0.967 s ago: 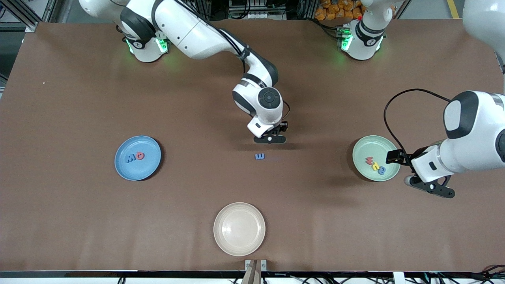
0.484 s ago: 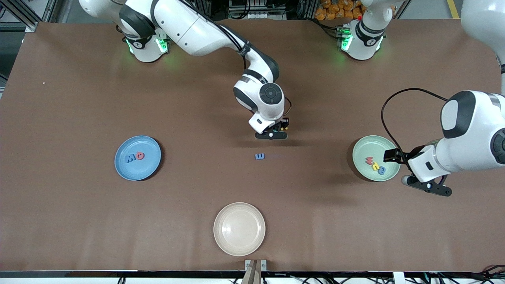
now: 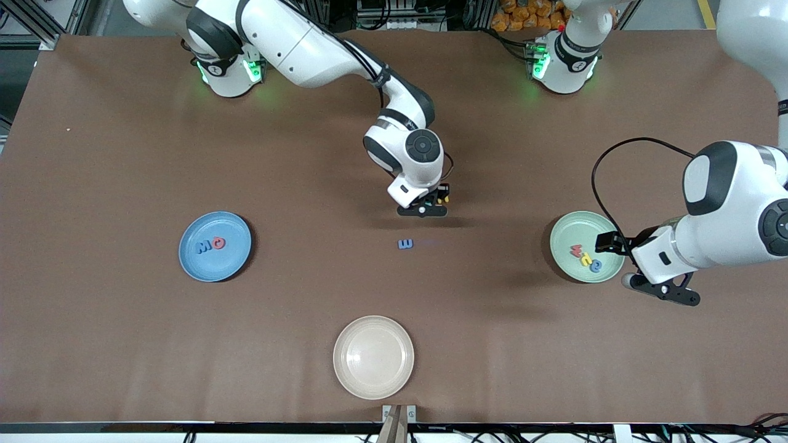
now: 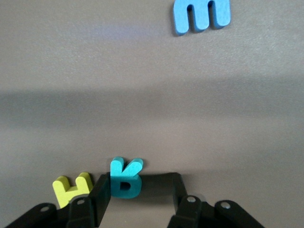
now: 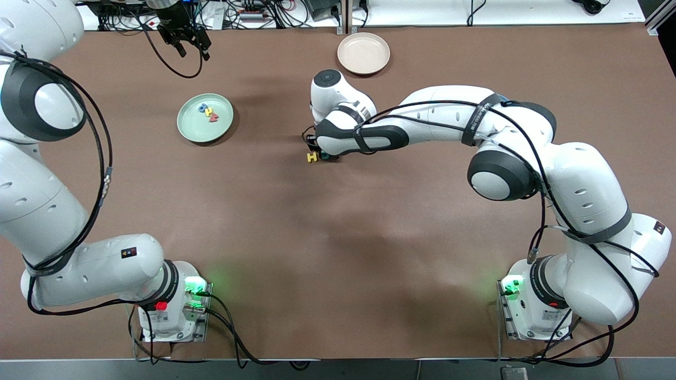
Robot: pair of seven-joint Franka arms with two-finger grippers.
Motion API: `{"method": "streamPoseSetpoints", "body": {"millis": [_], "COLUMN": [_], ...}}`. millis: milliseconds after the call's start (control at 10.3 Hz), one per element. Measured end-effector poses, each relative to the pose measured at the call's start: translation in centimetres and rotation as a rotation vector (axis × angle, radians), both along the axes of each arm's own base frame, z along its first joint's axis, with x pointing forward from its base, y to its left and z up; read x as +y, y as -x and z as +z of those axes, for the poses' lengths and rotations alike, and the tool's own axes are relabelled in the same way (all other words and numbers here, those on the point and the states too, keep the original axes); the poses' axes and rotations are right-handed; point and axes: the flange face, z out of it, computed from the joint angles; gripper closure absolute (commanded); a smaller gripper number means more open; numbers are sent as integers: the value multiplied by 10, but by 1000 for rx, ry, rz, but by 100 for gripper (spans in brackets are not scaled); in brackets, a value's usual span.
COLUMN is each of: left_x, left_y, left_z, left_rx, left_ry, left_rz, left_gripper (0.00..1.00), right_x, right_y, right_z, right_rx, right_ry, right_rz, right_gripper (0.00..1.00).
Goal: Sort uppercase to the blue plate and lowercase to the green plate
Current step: 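Close the right gripper on the teal R, then carry the R to the blue plate while the left gripper reaches the m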
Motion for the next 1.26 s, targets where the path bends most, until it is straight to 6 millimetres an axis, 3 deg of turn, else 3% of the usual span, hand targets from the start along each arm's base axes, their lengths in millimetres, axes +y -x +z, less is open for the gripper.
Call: {"method": "streamPoseSetpoints", "body": {"millis": [97,193,290,387,677,967,1064,1257], "left_x": [0,0,0,-1,-3,-9,-14,-34], "left_y": [0,0,0,0,1,1,2,4], "left_z": [0,0,0,0,0,0,0,-1], "left_rx": [0,0,1,1,2,2,3,5], "left_ry": [0,0,0,0,0,-1,-3,-10], "left_rz": [0,0,0,-1,-5,-12,-2,18], "left_gripper": [15,18,20,23,35,32,32,33], "right_x": [0,0,0,0,0,-7,-17,-56], "right_y": [0,0,0,-1,-3,-17,-29,-67], "right_z": [0,0,1,1,4,18,38,104], "right_rx": [-1,-3,-5,-8,-46,-54,-46,-19], "right_ry": [2,2,2,2,19,20,31,28], "right_rz": [2,2,3,5,40,35,23,-3], "right_gripper": [51,60,75,99,100,100,100,100]}}
